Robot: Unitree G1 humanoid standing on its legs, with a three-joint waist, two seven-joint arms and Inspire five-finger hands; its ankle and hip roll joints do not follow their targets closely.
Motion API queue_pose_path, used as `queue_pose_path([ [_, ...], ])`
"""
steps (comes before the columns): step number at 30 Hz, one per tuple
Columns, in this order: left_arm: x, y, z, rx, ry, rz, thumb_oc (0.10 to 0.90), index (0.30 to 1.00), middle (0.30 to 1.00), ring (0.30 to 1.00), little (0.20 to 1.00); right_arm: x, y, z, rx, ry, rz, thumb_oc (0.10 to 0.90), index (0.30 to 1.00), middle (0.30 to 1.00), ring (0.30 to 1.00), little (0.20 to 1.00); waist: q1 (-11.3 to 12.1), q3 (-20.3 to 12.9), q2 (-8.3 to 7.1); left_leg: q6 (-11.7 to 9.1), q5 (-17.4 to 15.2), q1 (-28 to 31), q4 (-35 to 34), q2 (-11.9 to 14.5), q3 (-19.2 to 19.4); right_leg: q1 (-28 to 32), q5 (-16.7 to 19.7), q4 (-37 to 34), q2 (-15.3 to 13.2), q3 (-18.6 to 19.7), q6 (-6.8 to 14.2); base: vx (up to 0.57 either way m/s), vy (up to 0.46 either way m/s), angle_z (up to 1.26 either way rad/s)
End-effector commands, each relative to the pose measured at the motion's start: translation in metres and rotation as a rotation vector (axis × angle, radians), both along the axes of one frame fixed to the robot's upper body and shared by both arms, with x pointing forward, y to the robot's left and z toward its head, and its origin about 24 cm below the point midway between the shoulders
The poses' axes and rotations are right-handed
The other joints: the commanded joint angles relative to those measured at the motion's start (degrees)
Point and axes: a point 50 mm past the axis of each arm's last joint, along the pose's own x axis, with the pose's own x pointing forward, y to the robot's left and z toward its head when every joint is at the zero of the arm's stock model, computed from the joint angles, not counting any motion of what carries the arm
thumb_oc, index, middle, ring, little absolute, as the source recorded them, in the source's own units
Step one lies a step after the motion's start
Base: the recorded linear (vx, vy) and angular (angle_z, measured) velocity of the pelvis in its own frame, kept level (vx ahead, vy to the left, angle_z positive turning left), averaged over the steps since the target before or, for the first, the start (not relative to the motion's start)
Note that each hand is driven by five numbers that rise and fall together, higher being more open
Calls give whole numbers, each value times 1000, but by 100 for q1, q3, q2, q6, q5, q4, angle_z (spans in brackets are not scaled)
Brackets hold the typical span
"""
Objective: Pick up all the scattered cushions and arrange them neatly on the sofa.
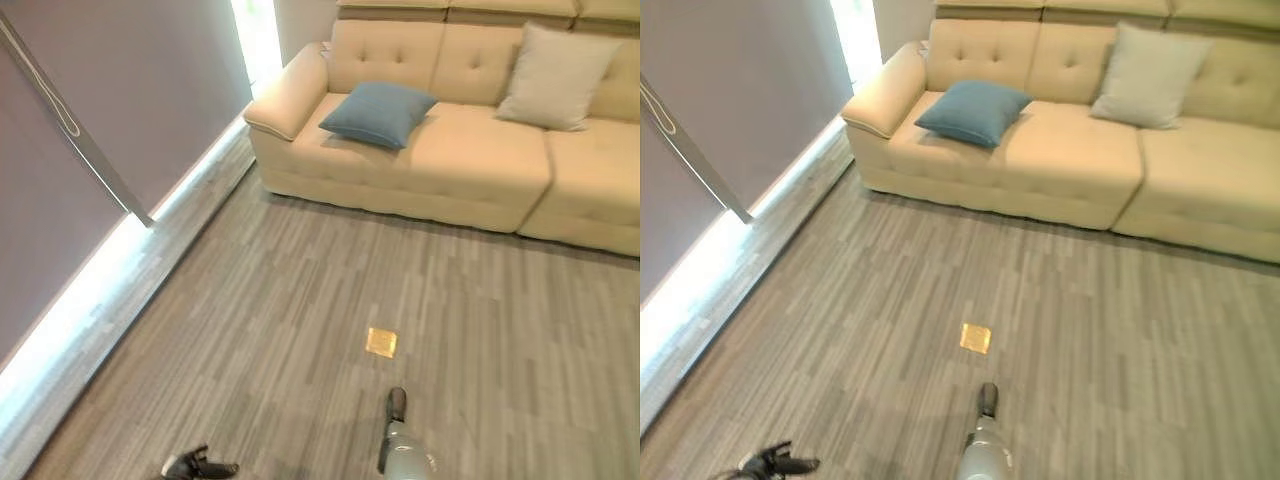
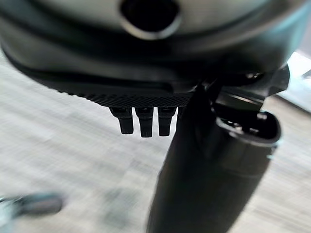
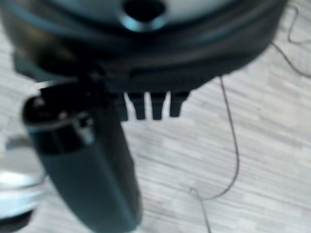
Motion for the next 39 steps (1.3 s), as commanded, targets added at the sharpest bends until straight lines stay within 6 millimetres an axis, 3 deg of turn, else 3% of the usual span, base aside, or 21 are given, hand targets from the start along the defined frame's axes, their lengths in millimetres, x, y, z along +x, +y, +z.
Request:
queue_pose_path([
  [1, 23, 44, 19, 103, -106, 21, 800, 900, 900, 900, 900, 25, -17, 7, -53, -70, 11, 800, 900, 900, 900, 900, 140, 278, -569, 140, 1636, -309, 2164, -162, 441, 326, 182, -873, -58, 486, 32, 518, -518, -1],
  [2, 26, 50, 22, 118, -122, 57, 800, 900, 900, 900, 900, 43, -28, 14, -99, -127, -7, 800, 900, 900, 900, 900, 438, 481, -818, 407, 1777, -1231, 3934, -62, 572, 852, -240, -911, 247, 425, -391, 567, -513, -55],
  [4, 27, 58, 25, 126, -139, 109, 800, 900, 900, 900, 900, 66, -43, 25, -147, -216, -32, 800, 900, 900, 900, 900, 706, 543, -1002, 526, 1576, -1931, 4186, 112, 852, 1303, -512, -1061, 385, 327, -474, 715, -422, -19],
  [6, 22, 64, 27, 129, -150, 153, 800, 900, 900, 900, 900, 91, -56, 37, -189, -327, -37, 800, 900, 900, 900, 900, 962, 514, -1036, 547, 1529, -2224, 3236, 456, 1167, 1827, -767, -1244, 608, 340, -474, 759, -95, -7],
  [8, 18, 67, 27, 144, -156, 169, 800, 900, 900, 900, 900, 125, -67, 55, -257, -422, 42, 800, 900, 900, 900, 900, 1342, 501, -969, 556, 1537, -2738, 1390, 295, 1126, 2345, -1142, -1372, 835, 516, -359, 845, 110, -13],
  [10, 18, 67, 27, 144, -156, 169, 800, 900, 900, 900, 900, 125, -67, 55, -257, -422, 43, 800, 900, 900, 900, 900, 1344, 496, -990, 562, 1572, -2714, 1332, 270, 1148, 2338, -1136, -1373, 812, 521, -356, 519, 110, -37],
  [11, 22, 73, 31, 168, -157, 140, 800, 900, 900, 900, 900, 192, -55, 82, -277, -572, 189, 800, 900, 900, 900, 900, 1670, 482, -894, 417, 1966, -2826, -295, 222, 760, 2747, -1524, -1323, 1032, 600, -238, 800, 179, -40],
  [12, 23, 72, 30, 165, -148, 138, 800, 900, 900, 900, 900, 185, -61, 81, -298, -540, 188, 800, 900, 900, 900, 900, 1749, 488, -849, 351, 2147, -3012, -720, 261, 706, 2867, -1653, -1288, 1124, 635, -218, 1039, 218, -74],
  [14, 25, 68, 29, 164, -139, 102, 800, 900, 900, 900, 900, 204, -58, 89, -325, -572, 185, 800, 900, 900, 900, 900, 1928, 531, -905, 314, 2215, -3220, -1421, 273, 893, 3166, -1990, -1181, 1132, 733, -175, 722, 186, -76],
  [18, 12, 74, 28, 200, -77, 62, 800, 900, 900, 900, 900, 174, -45, 63, -273, -473, 148, 800, 900, 900, 900, 900, 2153, 377, -1090, 316, 2263, -3459, -988, 323, 731, 3582, -2316, -848, 1110, 1024, -1, 765, 264, -51],
  [19, 7, 79, 29, 241, -43, 11, 800, 900, 900, 900, 900, 146, -31, 43, -215, -402, 123, 800, 900, 900, 900, 900, 2223, 356, -1255, 468, 2079, -3469, -363, -40, 469, 3274, -1691, 227, 811, 1144, 303, 594, 290, -32],
  [22, 22, 76, 32, 257, -68, -50, 800, 900, 900, 900, 900, 117, -17, 26, -146, -366, 13, 800, 900, 900, 900, 900, 1913, 463, -1110, 770, 1609, -3096, 23, -123, 734, 2404, 79, 2334, 307, 1064, 559, 622, 347, -17],
  [24, 33, 74, 35, 263, -115, -61, 800, 900, 900, 900, 900, 108, -21, 25, -150, -370, -39, 800, 900, 900, 900, 900, 1701, 485, -933, 906, 1349, -2630, -113, -185, 885, 1772, 177, 2909, -67, 731, 514, 512, 289, 10],
  [26, 48, 71, 39, 268, -171, -87, 800, 900, 900, 900, 900, 101, -25, 25, -163, -366, -61, 800, 900, 900, 900, 900, 1457, 530, -855, 929, 1059, -2172, -204, -348, 996, 1453, -116, 2561, -365, 380, 417, 580, 192, -30],
  [29, 65, 65, 43, 255, -235, -91, 800, 900, 900, 900, 900, 90, -27, 23, -165, -349, -105, 800, 900, 900, 900, 900, 1084, 624, -768, 840, 634, -1531, -346, -546, 1008, 1007, -594, 966, -356, 162, 269, 666, -34, -50],
  [30, 68, 63, 43, 258, -235, -122, 800, 900, 900, 900, 900, 90, -29, 24, -167, -348, -106, 800, 900, 900, 900, 900, 882, 616, -816, 719, 394, -1217, -449, -640, 1015, 722, -329, -384, -560, 123, 386, 631, -177, -17],
  [31, 68, 62, 43, 257, -234, -122, 800, 900, 900, 900, 900, 90, -29, 24, -167, -347, -106, 800, 900, 900, 900, 900, 887, 649, -776, 712, 367, -1157, -456, -598, 1018, 826, -294, -480, -507, 91, 394, 878, -272, 13],
  [32, 69, 60, 42, 267, -219, -161, 800, 900, 900, 900, 900, 94, -29, 25, -157, -353, -108, 800, 900, 900, 900, 900, 691, 591, -727, 539, 176, -722, -659, -552, 1064, 547, 21, -1388, -709, -82, 613, 503, -138, 27],
  [35, 58, 62, 38, 259, -186, -133, 800, 900, 900, 900, 900, 85, -31, 23, -152, -322, -106, 800, 900, 900, 900, 900, 575, 544, -595, 428, 31, -162, -815, -400, 1165, 413, 222, -1544, -816, -395, 717, 649, -204, 15],
  [37, 46, 57, 32, 237, -152, -119, 800, 900, 900, 900, 900, 75, -33, 22, -160, -302, -119, 800, 900, 900, 900, 900, 530, 449, -615, 340, -58, -84, -491, -399, 921, 576, 238, -1261, -732, -114, 631, 625, -217, 18],
  [39, 36, 52, 27, 211, -146, -47, 800, 900, 900, 900, 900, 78, -41, 26, -181, -308, -123, 800, 900, 900, 900, 900, 481, 389, -471, 197, 549, -361, 636, -143, 695, 535, 32, -806, -454, 120, 351, 520, -220, 54],
])
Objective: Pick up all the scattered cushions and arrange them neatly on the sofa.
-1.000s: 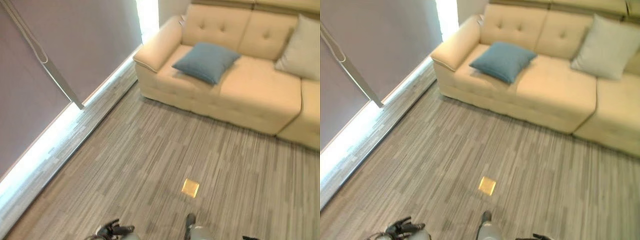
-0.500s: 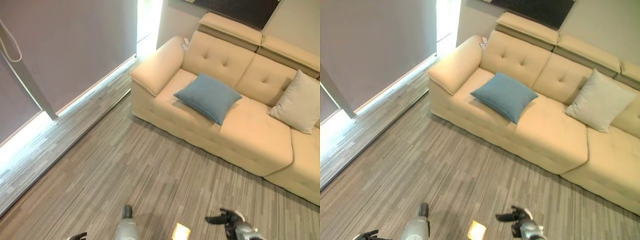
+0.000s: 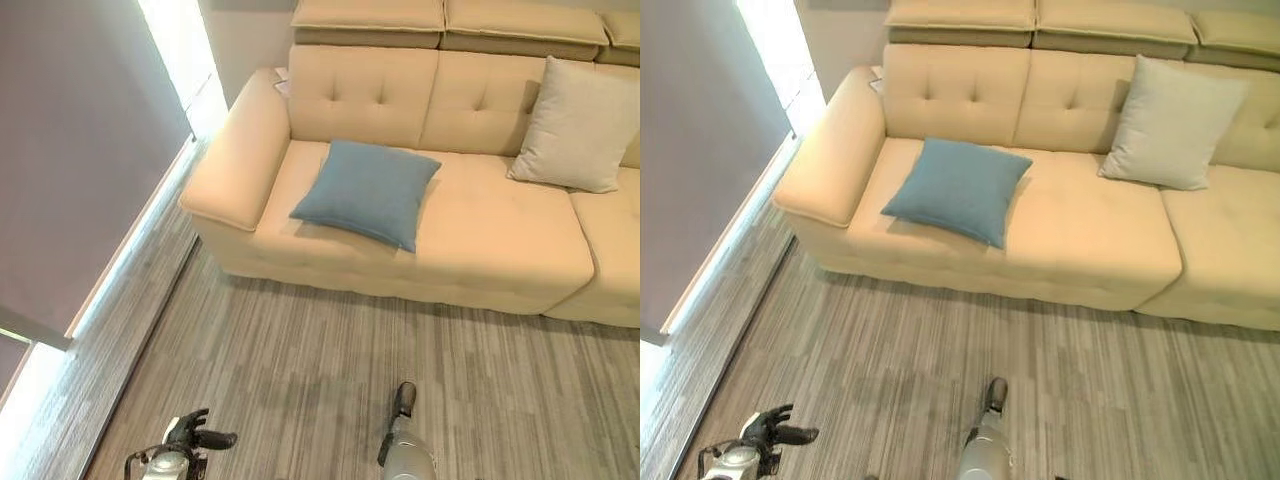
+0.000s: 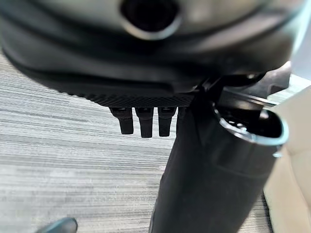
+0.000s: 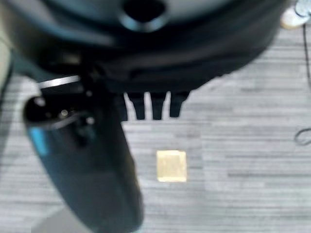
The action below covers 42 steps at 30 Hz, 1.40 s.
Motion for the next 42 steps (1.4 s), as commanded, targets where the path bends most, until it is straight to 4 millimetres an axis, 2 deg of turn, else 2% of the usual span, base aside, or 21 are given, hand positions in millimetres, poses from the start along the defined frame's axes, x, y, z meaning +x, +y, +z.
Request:
queue_pose_path([
  [1, 2, 20, 8, 27, -63, 112, 800, 900, 900, 900, 900, 47, -29, 21, -99, -157, -9, 800, 900, 900, 900, 900, 218, 116, -87, -112, 854, -1018, 3035, 292, -721, 110, -574, 133, 98, 301, -199, 368, -307, 30],
  [3, 2, 21, 9, 10, -89, 165, 800, 900, 900, 900, 900, 62, -32, 26, -114, -205, 3, 800, 900, 900, 900, 900, 419, 294, -258, 40, 1164, -1809, 4734, 264, -877, 460, -890, 148, 248, 203, -560, 297, -343, -26],
  [5, 8, 27, 14, 23, -108, 166, 800, 900, 900, 900, 900, 79, -36, 34, -129, -263, 16, 800, 900, 900, 900, 900, 560, 392, -375, 133, 1228, -2340, 5088, 438, -691, 809, -1142, 4, 451, 117, -712, 379, -282, -45],
  [10, 0, 35, 14, 63, -83, 156, 800, 900, 900, 900, 900, 117, -42, 55, -186, -394, 76, 800, 900, 900, 900, 900, 968, 353, -320, 215, 1072, -2922, 3377, 595, -343, 1411, -1638, -89, 828, 137, -683, 460, 33, 10],
  [11, 0, 51, 22, 105, -115, 195, 800, 900, 900, 900, 900, 148, -39, 73, -229, -498, 172, 800, 900, 900, 900, 900, 1145, 336, -295, 146, 1279, -2994, 1856, 640, -519, 1651, -1818, -91, 942, 195, -509, 553, 234, -35],
  [13, 2, 69, 33, 127, -206, 339, 800, 900, 900, 900, 900, 161, -32, 83, -228, -611, 174, 800, 900, 900, 900, 900, 1316, 417, -268, -27, 1682, -3119, 749, 689, -907, 1970, -2051, -33, 1072, 384, -411, 546, 226, -34],
  [17, 18, 102, 63, 216, -371, 435, 800, 900, 900, 900, 900, 157, -51, 101, -306, -724, 86, 800, 900, 900, 900, 900, 1411, 271, -351, -120, 1792, -3215, 479, 646, -1185, 2264, -2294, 44, 1110, 716, -209, 498, 261, -68],
  [21, 51, 130, 123, 364, -678, 403, 800, 900, 900, 900, 900, 156, -41, 105, -331, -790, 79, 800, 900, 900, 900, 900, 1408, 279, -605, 79, 1378, -3149, 1197, 268, -1173, 1902, -1736, 943, 752, 1090, 182, 304, 240, -47],
  [24, 75, 156, 197, 530, -924, 352, 800, 900, 900, 900, 900, 174, -71, 176, -372, -1131, -44, 800, 900, 900, 900, 900, 1217, 295, -657, 225, 1032, -2905, 1294, 264, -882, 1391, -1084, 1604, 427, 1097, 331, 211, 226, -29],
  [25, 80, 164, 252, 606, -1136, 319, 800, 900, 900, 900, 900, 141, -91, 183, -449, -1141, -90, 800, 900, 900, 900, 900, 1054, 311, -684, 194, 813, -2684, 1240, 303, -604, 1304, -1018, 1142, 118, 586, 286, 153, 162, -46],
  [26, 79, 164, 252, 607, -1134, 319, 800, 900, 900, 900, 900, 140, -90, 182, -448, -1140, -90, 800, 900, 900, 900, 900, 1044, 293, -682, 202, 856, -2690, 1206, 306, -610, 1317, -965, 1080, 132, 568, 280, 145, 65, -60],
  [27, 85, 165, 314, 740, -1309, 241, 800, 900, 900, 900, 900, 138, -104, 208, -515, -1229, -126, 800, 900, 900, 900, 900, 877, 422, -665, 152, 719, -2604, 1201, 366, -497, 1069, -783, 551, -12, 350, 315, 44, -4, -66],
  [28, 85, 165, 314, 742, -1310, 242, 800, 900, 900, 900, 900, 139, -104, 208, -513, -1232, -126, 800, 900, 900, 900, 900, 872, 420, -665, 162, 764, -2627, 1181, 363, -500, 1069, -720, 489, -3, 339, 308, 85, -18, -54],
  [29, 90, 162, 349, 814, -1381, 162, 800, 900, 900, 900, 900, 130, -118, 217, -545, -1248, -180, 800, 900, 900, 900, 900, 803, 439, -694, 127, 672, -2672, 1309, 360, -487, 1169, -819, 104, 17, 404, 366, 36, -22, -27],
  [30, 98, 160, 372, 846, -1413, 119, 800, 900, 900, 900, 900, 150, -138, 281, -656, -1444, -243, 800, 900, 900, 900, 900, 857, 375, -780, 91, 606, -2738, 1385, 344, -456, 1262, -606, -78, -43, 321, 457, 33, -17, -10],
  [31, 100, 160, 374, 842, -1420, 124, 800, 900, 900, 900, 900, 152, -140, 284, -660, -1452, -248, 800, 900, 900, 900, 900, 860, 414, -770, 107, 635, -2769, 1394, 325, -454, 1256, -550, -121, -55, 318, 461, -87, 44, 3],
  [32, 140, 142, 414, 811, -1498, 72, 800, 900, 900, 900, 900, 227, -103, 335, -663, -1495, -16, 800, 900, 900, 900, 900, 986, 661, -568, 109, 666, -3187, 1559, 194, -543, 1182, -605, -136, -11, 452, 392, -121, 66, 8],
  [34, 142, 141, 417, 809, -1506, 71, 800, 900, 900, 900, 900, 227, -103, 336, -665, -1498, -23, 800, 900, 900, 900, 900, 992, 666, -578, 123, 716, -3245, 1554, 179, -557, 1139, -568, -146, -19, 441, 386, -94, 43, 3],
  [35, 150, 136, 445, 797, -1564, 60, 800, 900, 900, 900, 900, 244, -94, 359, -685, -1520, 35, 800, 900, 900, 900, 900, 1000, 777, -393, 120, 799, -3497, 1554, 133, -626, 949, -654, -124, -19, 412, 361, -70, 40, -4],
  [38, 168, 122, 477, 740, -1648, 38, 800, 900, 900, 900, 900, 257, -105, 394, -692, -1562, -1, 800, 900, 900, 900, 900, 1007, 896, -210, 60, 953, -3747, 1467, 87, -741, 694, -756, -100, -27, 355, 346, -19, 15, -2],
  [42, 188, 109, 492, 590, -1688, 36, 800, 900, 900, 900, 900, 276, -110, 413, -535, -1602, -90, 800, 900, 900, 900, 900, 1129, 1066, -1, -32, 1192, -3929, 1183, 71, -793, 457, -788, -169, -34, 321, 364, -30, 7, 14],
])
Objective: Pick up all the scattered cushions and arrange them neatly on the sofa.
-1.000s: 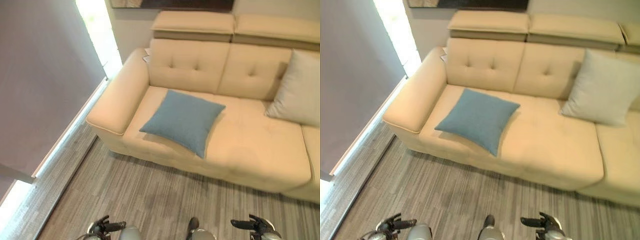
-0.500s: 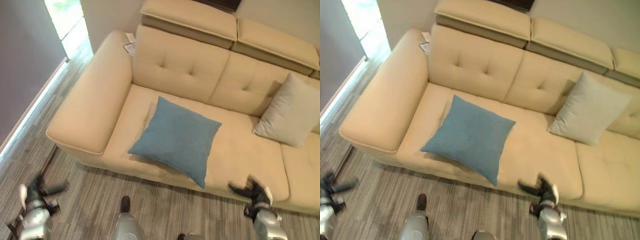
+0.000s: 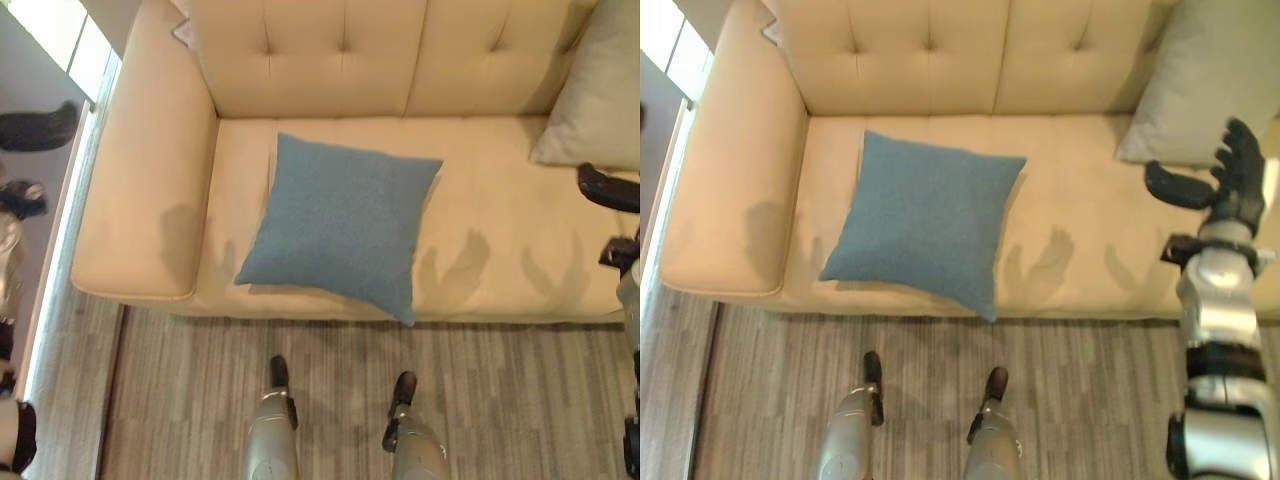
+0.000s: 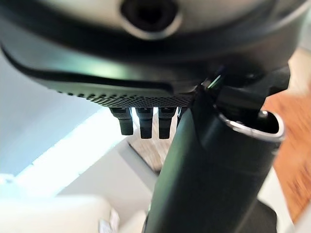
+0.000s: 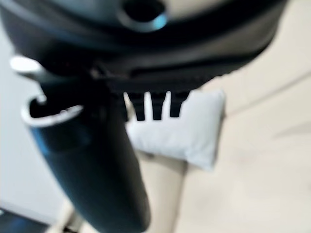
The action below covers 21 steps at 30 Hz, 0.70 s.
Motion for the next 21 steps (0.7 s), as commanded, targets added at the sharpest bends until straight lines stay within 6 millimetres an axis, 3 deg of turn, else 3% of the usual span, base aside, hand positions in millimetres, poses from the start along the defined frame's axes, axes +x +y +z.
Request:
queue_pose_path([
  [1, -14, 28, 45, -172, -164, 37, 800, 900, 900, 900, 900, 0, -12, 49, 103, -194, 16, 800, 900, 900, 900, 900, 234, -77, -115, -115, 56, 1, -445, -73, -232, 289, -530, 255, -432, 132, 406, -24, 2, 11],
  [5, 4, 22, 38, -270, -99, -35, 800, 900, 900, 900, 900, 20, 2, 37, 189, -130, 79, 800, 900, 900, 900, 900, 282, 65, 13, -146, 195, -90, -642, -91, -216, 180, -475, 165, -446, 113, 438, -8, -2, 7],
  [8, 18, 13, 6, -464, -107, -108, 800, 900, 900, 900, 900, 43, 42, 2, 263, -76, 185, 800, 900, 900, 900, 900, 325, 183, 90, -170, 302, -173, -808, -131, -152, 80, -404, 28, -456, 108, 440, -1, -5, 8],
  [11, 32, 0, -40, -557, -16, -131, 800, 900, 900, 900, 900, 53, 73, -26, 325, -53, 282, 800, 900, 900, 900, 900, 327, 310, 120, -159, 317, -236, -842, -159, -113, 15, -334, -70, -498, 141, 447, -7, 13, 6],
  [13, 42, -16, -75, -601, 97, -181, 800, 900, 900, 900, 900, 62, 101, -37, 389, -65, 358, 800, 900, 900, 900, 900, 329, 383, 163, -147, 312, -274, -823, -183, -77, -23, -301, -106, -522, 185, 438, -9, 60, 3],
  [14, 47, -36, -112, -668, 202, -274, 800, 900, 900, 900, 900, 71, 142, -42, 467, -103, 488, 800, 900, 900, 900, 900, 338, 475, 216, -151, 329, -305, -818, -187, -44, -78, -268, -121, -543, 217, 435, -17, 69, 1],
  [15, 46, -35, -113, -670, 204, -272, 800, 900, 900, 900, 900, 71, 143, -43, 467, -101, 489, 800, 900, 900, 900, 900, 330, 460, 212, -151, 328, -305, -819, -187, -39, -82, -268, -121, -544, 223, 436, -17, 75, -4],
  [17, 53, -57, -138, -748, 270, -343, 800, 900, 900, 900, 900, 73, 185, -51, 526, -114, 641, 800, 900, 900, 900, 900, 275, 513, 198, -167, 345, -322, -852, -182, -6, -140, -249, -144, -542, 254, 443, -10, 44, -41],
  [19, 65, -92, -148, -804, 316, -448, 800, 900, 900, 900, 900, 70, 225, -63, 595, -98, 767, 800, 900, 900, 900, 900, 201, 559, 145, -173, 349, -329, -879, -176, 16, -191, -237, -149, -532, 290, 445, -14, 39, -11],
  [20, 75, -124, -155, -845, 374, -540, 800, 900, 900, 900, 900, 71, 252, -72, 591, -28, 843, 800, 900, 900, 900, 900, 128, 617, 103, -189, 360, -352, -882, -164, 6, -232, -236, -146, -524, 325, 447, 0, 0, 0],
  [21, 75, -124, -155, -844, 374, -541, 800, 900, 900, 900, 900, 71, 252, -72, 591, -28, 843, 800, 900, 900, 900, 900, 128, 618, 103, -189, 360, -352, -882, -164, 6, -232, -237, -145, -524, 325, 447, -35, 48, -19],
])
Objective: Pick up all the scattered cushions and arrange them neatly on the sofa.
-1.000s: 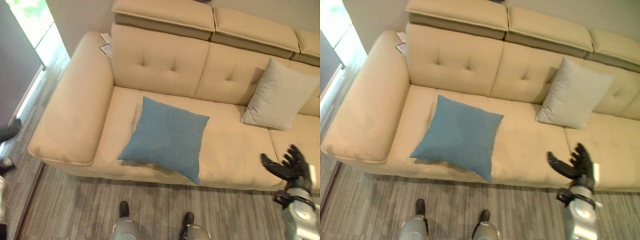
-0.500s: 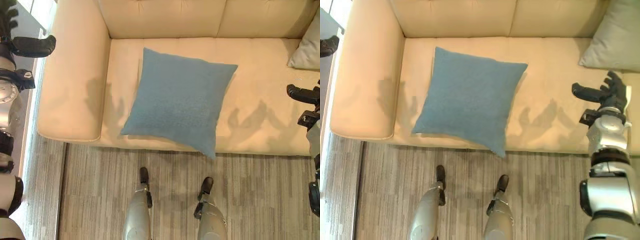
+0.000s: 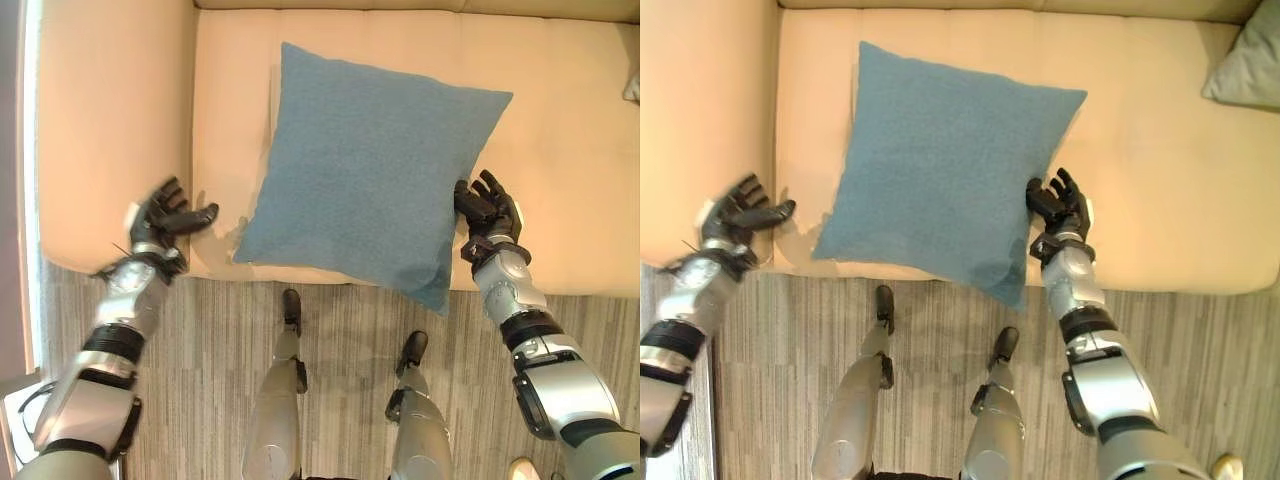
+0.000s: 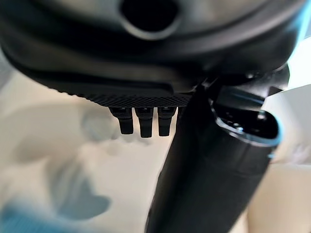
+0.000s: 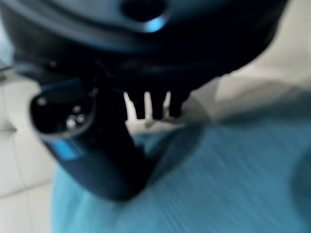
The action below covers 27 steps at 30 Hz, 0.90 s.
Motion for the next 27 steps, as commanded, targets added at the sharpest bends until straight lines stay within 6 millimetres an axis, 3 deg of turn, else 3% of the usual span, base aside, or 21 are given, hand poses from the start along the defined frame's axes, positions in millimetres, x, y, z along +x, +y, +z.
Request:
queue_pose_path([
  [1, 35, -42, 54, 22, -141, -119, 800, 900, 900, 900, 900, 12, 92, 18, -47, -57, 359, 800, 900, 900, 900, 900, 87, -39, 345, -611, -749, -123, 620, 397, -141, -248, -365, 403, -197, 205, 308, -32, 42, -19],
  [2, 39, -58, 50, 1, -117, -122, 800, 900, 900, 900, 900, 9, 124, 18, 7, -59, 447, 800, 900, 900, 900, 900, 49, -39, 274, -623, -723, -198, 589, 403, -133, -342, -323, 381, -197, 213, 312, -34, 43, -26],
  [5, 41, -69, 55, -5, -140, -138, 800, 900, 900, 900, 900, 6, 137, 22, 41, -83, 495, 800, 900, 900, 900, 900, 32, -39, 228, -637, -700, -241, 577, 411, -117, -399, -303, 372, -188, 206, 315, -2, 0, -19],
  [6, 44, -88, 64, -45, -177, -181, 800, 900, 900, 900, 900, -1, 156, 27, 79, -120, 584, 800, 900, 900, 900, 900, 2, -39, 134, -666, -662, -299, 536, 427, -113, -458, -273, 354, -160, 204, 315, -5, -17, -13],
  [10, 46, -102, 84, -78, -249, -242, 800, 900, 900, 900, 900, -6, 166, 27, 33, -134, 664, 800, 900, 900, 900, 900, -48, -39, 22, -680, -643, -372, 533, 459, -122, -522, -248, 341, -139, 210, 326, -3, -5, -1],
  [11, 46, -112, 98, -51, -302, -301, 800, 900, 900, 900, 900, -9, 169, 24, -3, -126, 719, 800, 900, 900, 900, 900, -76, -39, -19, -684, -645, -412, 579, 479, -110, -555, -235, 349, -144, 201, 328, -6, 2, 5],
  [12, 45, -115, 102, -46, -320, -327, 769, 853, 853, 853, 853, -10, 170, 23, -15, -124, 742, 800, 900, 900, 900, 900, -81, -39, -23, -684, -646, -419, 593, 482, -106, -561, -231, 355, -150, 197, 330, 0, 0, 0],
  [13, 44, -120, 105, -50, -337, -367, 582, 573, 573, 573, 573, -12, 171, 21, -19, -122, 769, 800, 900, 900, 900, 900, -85, -38, -32, -684, -648, -413, 605, 484, -107, -559, -230, 360, -152, 207, 338, 0, 0, 0],
  [14, 43, -123, 107, -18, -349, -402, 400, 300, 300, 300, 300, -11, 166, 20, -54, -115, 776, 616, 625, 625, 625, 625, -94, -38, -32, -679, -650, -399, 617, 491, -96, -553, -229, 362, -161, 194, 337, -9, 19, -5],
  [15, 42, -125, 107, 3, -352, -426, 400, 300, 300, 300, 300, -10, 163, 17, -81, -107, 774, 408, 312, 312, 312, 312, -108, -38, -34, -676, -654, -382, 627, 495, -85, -551, -232, 370, -164, 201, 339, -19, 27, -4],
  [16, 41, -124, 105, 22, -350, -428, 400, 300, 300, 300, 300, -9, 159, 16, -93, -100, 766, 400, 300, 300, 300, 300, -115, -38, -32, -672, -657, -376, 634, 496, -80, -550, -229, 373, -166, 211, 338, -16, 38, -3],
  [21, 39, -115, 98, 26, -340, -399, 400, 300, 300, 300, 300, -7, 139, 9, -102, -74, 704, 400, 300, 300, 300, 300, -166, -38, -15, -648, -704, -266, 658, 514, -14, -519, -248, 384, -173, 266, 328, -18, 29, -3],
  [25, 38, -90, 85, 48, -308, -310, 400, 300, 300, 300, 300, -6, 107, 1, -46, -68, 586, 400, 300, 300, 300, 300, -255, -38, -36, -633, -745, -196, 690, 560, 56, -519, -253, 356, -148, 371, 316, -26, 26, -12],
  [26, 38, -90, 85, 49, -308, -310, 400, 300, 300, 300, 300, -6, 107, 1, -46, -68, 586, 510, 465, 465, 465, 465, -252, -38, -37, -634, -745, -194, 689, 561, 58, -519, -253, 357, -147, 373, 316, -17, 9, -10],
  [27, 38, -85, 83, 61, -298, -293, 400, 300, 300, 300, 300, -6, 101, -1, -32, -66, 567, 800, 900, 900, 900, 900, -270, -38, -48, -634, -741, -200, 693, 574, 63, -527, -251, 353, -142, 377, 312, -15, -1, -12],
])
